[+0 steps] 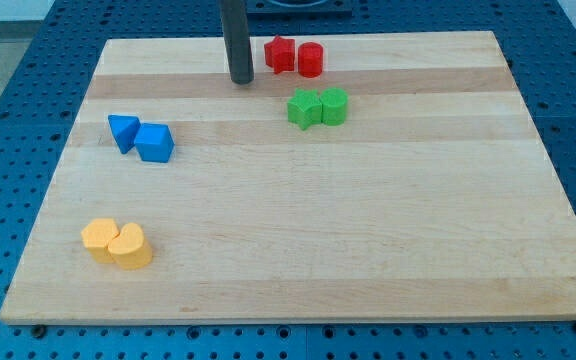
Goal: Move the red star towards the green star
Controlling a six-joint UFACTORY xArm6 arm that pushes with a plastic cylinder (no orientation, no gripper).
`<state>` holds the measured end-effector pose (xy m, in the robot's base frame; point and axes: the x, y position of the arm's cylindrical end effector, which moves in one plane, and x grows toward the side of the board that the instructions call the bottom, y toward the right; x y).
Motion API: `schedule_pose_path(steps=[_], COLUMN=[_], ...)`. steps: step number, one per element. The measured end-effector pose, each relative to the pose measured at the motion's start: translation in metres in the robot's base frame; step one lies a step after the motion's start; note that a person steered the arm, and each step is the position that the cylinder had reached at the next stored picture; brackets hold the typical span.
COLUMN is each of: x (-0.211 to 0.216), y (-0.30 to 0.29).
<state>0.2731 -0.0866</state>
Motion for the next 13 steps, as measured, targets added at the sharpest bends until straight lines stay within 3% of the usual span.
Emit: schedule_pose_path(steps=[3, 5, 7, 10, 13], x=[-0.044, -0.079, -0.076, -0.028, -0.029], y=[-0.019, 0.014, 0.046, 0.045, 0.077])
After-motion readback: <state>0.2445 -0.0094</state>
